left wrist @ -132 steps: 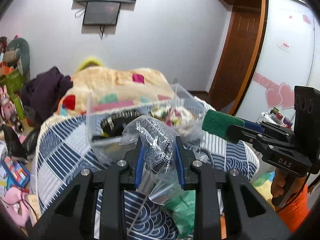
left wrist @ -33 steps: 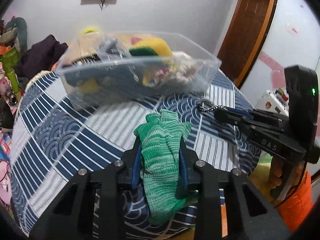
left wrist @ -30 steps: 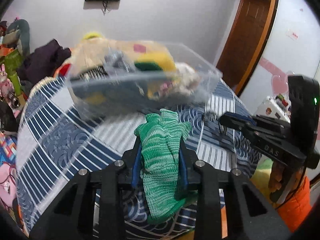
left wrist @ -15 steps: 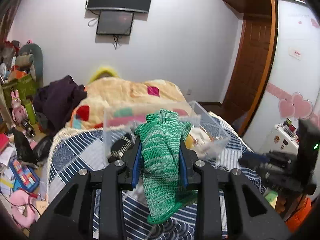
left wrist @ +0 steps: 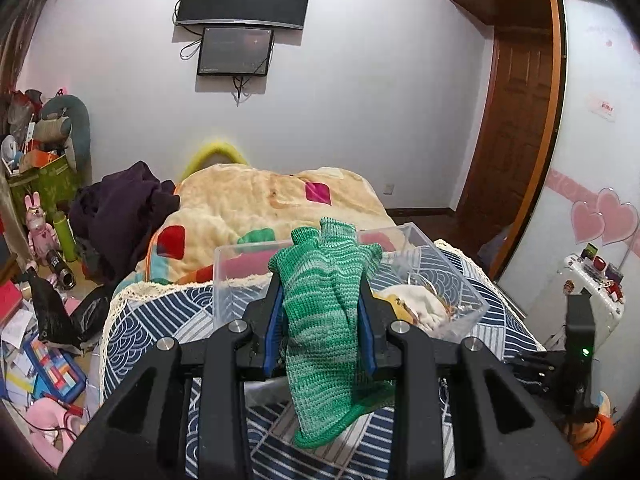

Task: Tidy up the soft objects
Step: 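Lower the glove into the box with the left tool while the right tool drops the bracelet in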

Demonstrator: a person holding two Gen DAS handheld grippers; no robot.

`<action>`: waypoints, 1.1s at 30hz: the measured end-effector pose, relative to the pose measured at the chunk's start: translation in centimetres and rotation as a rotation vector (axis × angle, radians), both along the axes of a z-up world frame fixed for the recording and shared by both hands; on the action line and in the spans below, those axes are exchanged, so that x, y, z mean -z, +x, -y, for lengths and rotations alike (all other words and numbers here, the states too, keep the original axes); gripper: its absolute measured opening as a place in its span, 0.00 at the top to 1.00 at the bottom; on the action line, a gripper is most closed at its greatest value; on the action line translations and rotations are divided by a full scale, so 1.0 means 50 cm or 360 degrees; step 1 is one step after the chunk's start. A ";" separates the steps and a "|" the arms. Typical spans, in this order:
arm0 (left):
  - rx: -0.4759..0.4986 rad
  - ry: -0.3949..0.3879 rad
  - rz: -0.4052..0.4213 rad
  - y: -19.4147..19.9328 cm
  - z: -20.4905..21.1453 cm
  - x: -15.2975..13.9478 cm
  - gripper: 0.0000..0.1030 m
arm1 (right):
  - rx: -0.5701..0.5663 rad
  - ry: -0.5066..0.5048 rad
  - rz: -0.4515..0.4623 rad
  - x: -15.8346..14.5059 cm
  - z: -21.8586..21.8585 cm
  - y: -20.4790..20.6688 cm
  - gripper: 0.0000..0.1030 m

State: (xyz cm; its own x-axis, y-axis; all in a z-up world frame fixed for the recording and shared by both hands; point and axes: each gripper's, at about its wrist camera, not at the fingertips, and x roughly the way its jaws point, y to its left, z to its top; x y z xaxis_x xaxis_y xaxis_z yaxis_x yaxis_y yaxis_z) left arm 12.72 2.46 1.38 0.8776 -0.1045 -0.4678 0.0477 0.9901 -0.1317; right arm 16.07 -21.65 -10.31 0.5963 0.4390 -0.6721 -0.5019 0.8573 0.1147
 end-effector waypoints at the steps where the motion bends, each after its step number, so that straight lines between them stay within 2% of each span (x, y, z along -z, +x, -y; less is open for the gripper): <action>1: 0.0002 0.0008 0.0002 0.008 0.002 0.000 0.69 | -0.0005 0.0007 0.0021 -0.007 -0.001 -0.006 0.93; 6: -0.0010 0.0038 -0.0025 0.048 0.006 0.012 0.69 | -0.0040 0.0048 0.0158 -0.055 -0.002 -0.035 0.93; 12: 0.0000 0.0008 -0.0170 0.107 -0.001 0.065 0.69 | -0.0051 0.0147 0.0320 -0.132 -0.008 -0.052 0.93; 19: -0.0008 0.0043 -0.0242 0.131 0.003 0.110 0.66 | -0.0033 0.0135 0.0410 -0.178 -0.059 0.002 0.93; 24: 0.0000 0.0071 -0.0271 0.138 0.000 0.119 0.52 | -0.0038 0.0048 0.0345 -0.160 -0.110 0.069 0.93; 29: -0.0022 0.0101 -0.0270 0.135 -0.005 0.129 0.27 | -0.0025 -0.0055 0.0256 -0.128 -0.137 0.092 0.93; 32: -0.0022 0.0073 -0.0286 0.132 -0.010 0.134 0.24 | -0.0050 -0.0074 0.0208 -0.112 -0.136 0.091 0.92; 33: -0.0024 0.0057 -0.0293 0.130 -0.013 0.135 0.23 | -0.0048 -0.0079 0.0207 -0.109 -0.133 0.090 0.88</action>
State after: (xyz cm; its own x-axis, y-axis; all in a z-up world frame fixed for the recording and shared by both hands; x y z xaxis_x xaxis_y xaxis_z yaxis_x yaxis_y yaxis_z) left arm 19.20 3.09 -5.39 0.7781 -0.0724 -0.6239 0.0111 0.9948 -0.1015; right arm 20.55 -15.02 -4.87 0.6666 0.4264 -0.6114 -0.5355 0.8445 0.0051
